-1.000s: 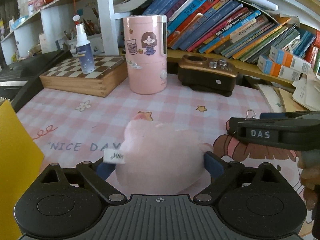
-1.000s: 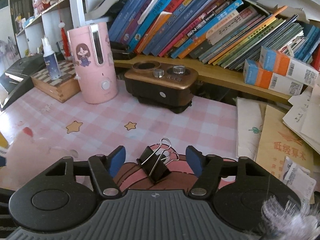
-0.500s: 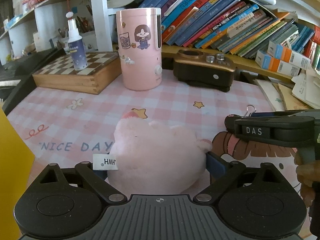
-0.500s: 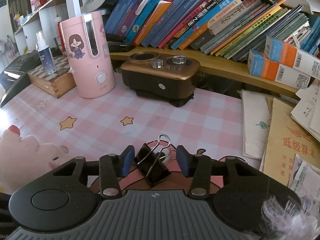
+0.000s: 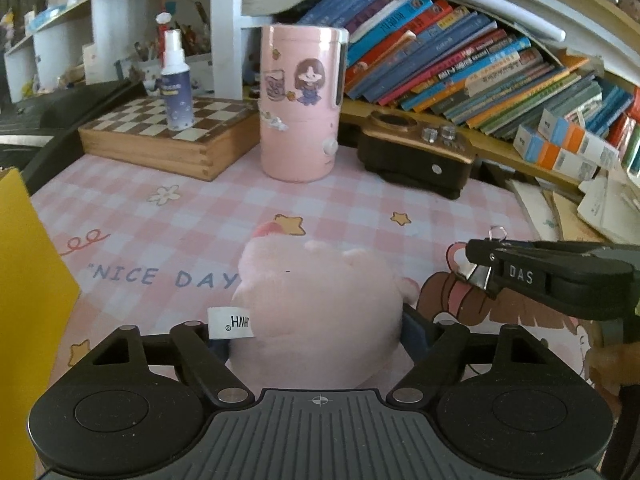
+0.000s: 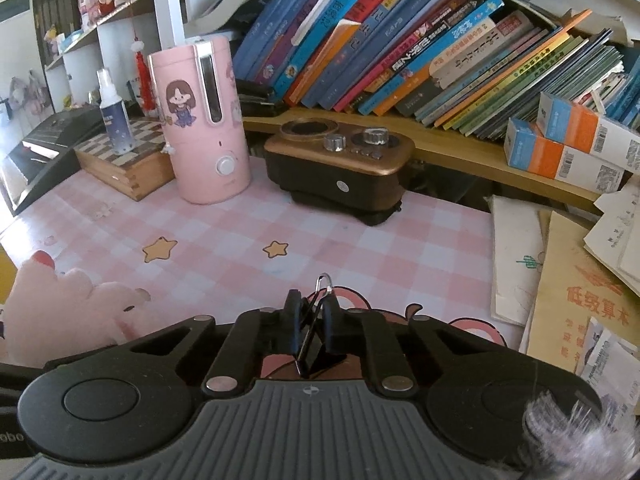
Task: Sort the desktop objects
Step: 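Grasp the black binder clip with the right tool while the left tool grasps the pink plush, then lift the binder clip and pink plush pig with both tools toward the yellow box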
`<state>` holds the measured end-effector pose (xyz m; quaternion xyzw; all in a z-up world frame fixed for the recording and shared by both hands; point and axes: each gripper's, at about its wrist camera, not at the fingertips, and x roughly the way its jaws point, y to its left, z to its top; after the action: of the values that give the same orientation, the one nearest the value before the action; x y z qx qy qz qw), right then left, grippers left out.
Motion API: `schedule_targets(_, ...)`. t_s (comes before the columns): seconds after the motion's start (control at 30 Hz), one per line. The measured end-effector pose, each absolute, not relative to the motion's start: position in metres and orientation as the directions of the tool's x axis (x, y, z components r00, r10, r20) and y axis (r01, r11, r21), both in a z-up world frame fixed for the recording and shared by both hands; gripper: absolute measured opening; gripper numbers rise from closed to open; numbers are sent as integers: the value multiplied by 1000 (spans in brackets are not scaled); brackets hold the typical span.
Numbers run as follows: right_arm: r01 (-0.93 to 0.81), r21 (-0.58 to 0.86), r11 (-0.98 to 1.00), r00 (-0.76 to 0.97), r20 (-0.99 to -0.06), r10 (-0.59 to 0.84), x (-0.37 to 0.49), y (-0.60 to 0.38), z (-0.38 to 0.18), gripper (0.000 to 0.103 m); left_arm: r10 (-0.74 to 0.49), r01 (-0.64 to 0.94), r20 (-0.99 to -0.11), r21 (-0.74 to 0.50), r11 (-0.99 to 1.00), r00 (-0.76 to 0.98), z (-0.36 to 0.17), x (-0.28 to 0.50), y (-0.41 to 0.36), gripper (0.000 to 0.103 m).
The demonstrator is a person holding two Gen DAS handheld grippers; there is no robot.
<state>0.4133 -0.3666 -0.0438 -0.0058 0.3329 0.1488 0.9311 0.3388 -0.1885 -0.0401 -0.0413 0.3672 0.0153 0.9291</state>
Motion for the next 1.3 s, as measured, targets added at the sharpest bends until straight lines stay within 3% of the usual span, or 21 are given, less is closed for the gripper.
schedule_targets(1.3, -324, 79, 943, 746, -592, 305, 272, -345, 4, 6, -33, -65, -582, -148, 987, 813, 9, 212, -151, 80)
